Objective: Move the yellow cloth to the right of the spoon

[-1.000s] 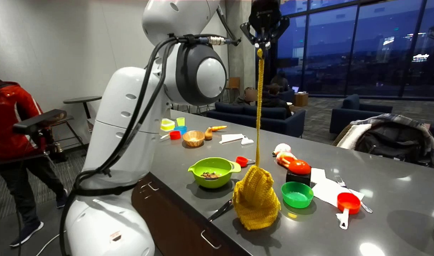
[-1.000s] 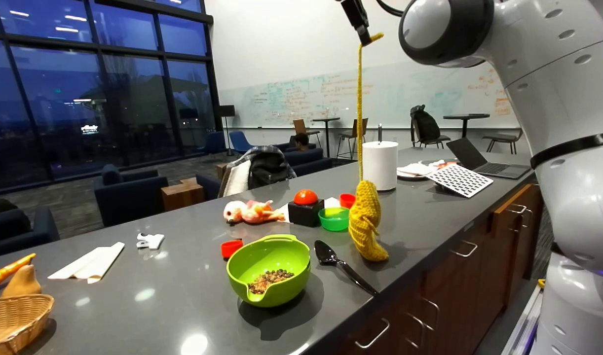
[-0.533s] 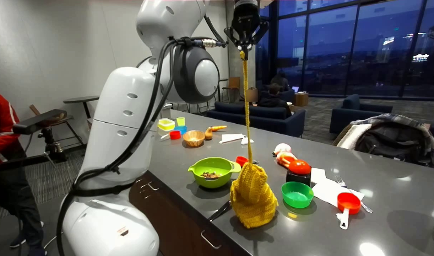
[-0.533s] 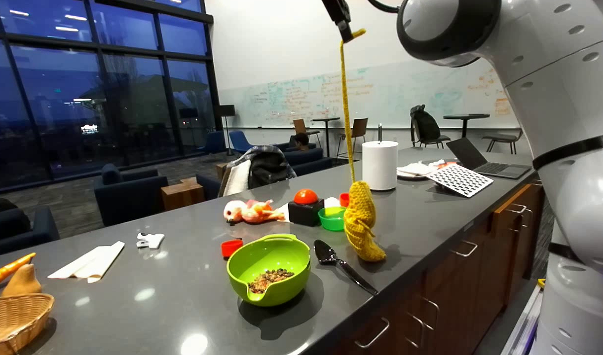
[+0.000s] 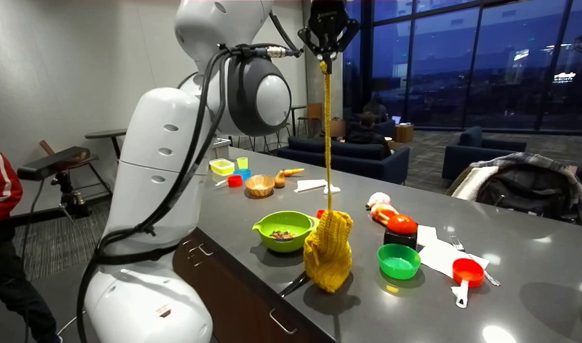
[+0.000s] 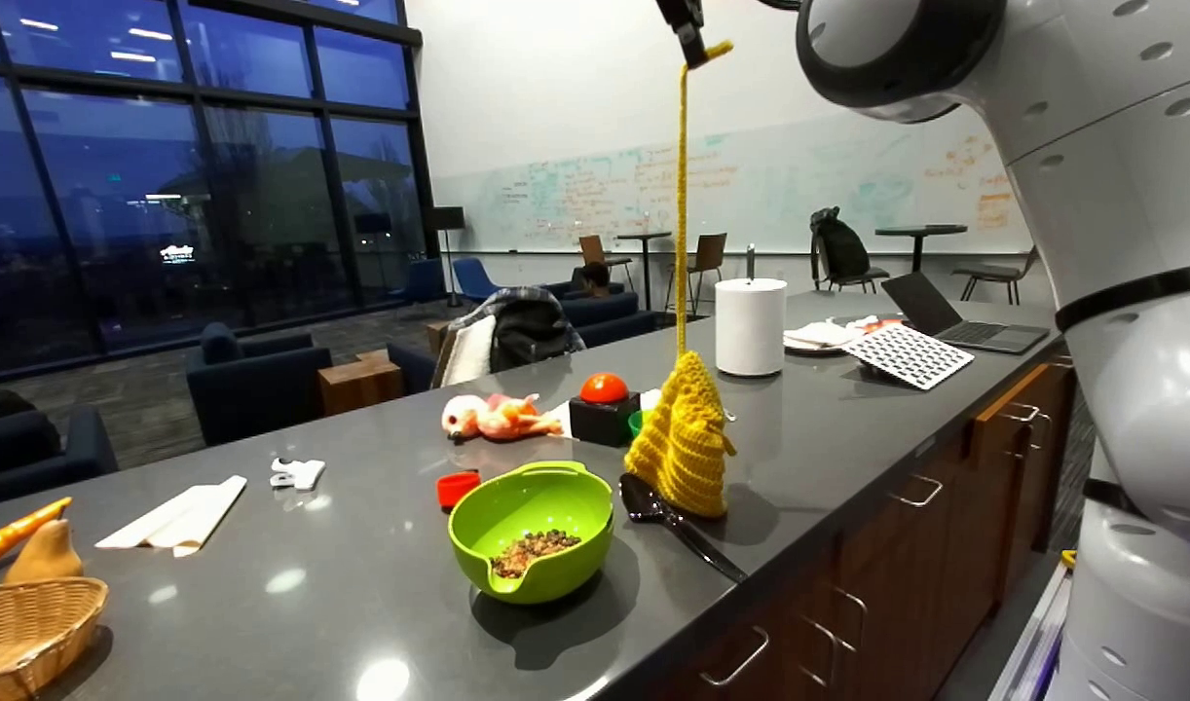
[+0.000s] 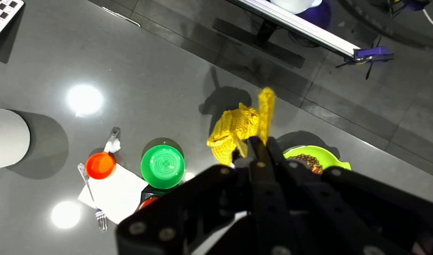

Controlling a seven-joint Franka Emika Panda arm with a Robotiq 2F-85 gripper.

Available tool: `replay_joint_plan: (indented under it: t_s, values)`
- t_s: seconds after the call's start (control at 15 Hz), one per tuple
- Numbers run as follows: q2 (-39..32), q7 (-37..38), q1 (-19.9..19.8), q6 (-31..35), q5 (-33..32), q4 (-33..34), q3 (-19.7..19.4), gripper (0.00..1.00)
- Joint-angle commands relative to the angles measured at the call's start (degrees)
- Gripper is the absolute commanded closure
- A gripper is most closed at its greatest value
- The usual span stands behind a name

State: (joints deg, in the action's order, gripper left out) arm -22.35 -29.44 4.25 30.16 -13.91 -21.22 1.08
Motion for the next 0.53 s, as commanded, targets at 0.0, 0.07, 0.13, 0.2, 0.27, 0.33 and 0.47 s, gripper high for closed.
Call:
replay_joint_plan:
  t_s: [0.0,0.07,0.13,0.2,0.27,0.33,0.47]
  values:
    - [2.96,-6.44,-5.51,0.20,0.16,-1.27,-1.16,0.99]
    - [3.22,-8.55,-7.76,0.17,0.53,-1.21,-1.57,0.99]
    - [3.42,-10.96,-10.45,0.24,0.96,-1.20,-2.12,0.99]
    - [3.55,-13.54,-13.21,0.41,1.46,-1.11,-2.66,0.99]
    - [3.58,-16.54,-16.21,0.67,2.03,-1.10,-3.25,0.99]
    - [3.37,-19.68,-19.28,0.99,2.53,-1.10,-3.90,0.99]
    - [1.82,-26.94,-25.79,2.18,3.90,-0.52,-5.13,0.99]
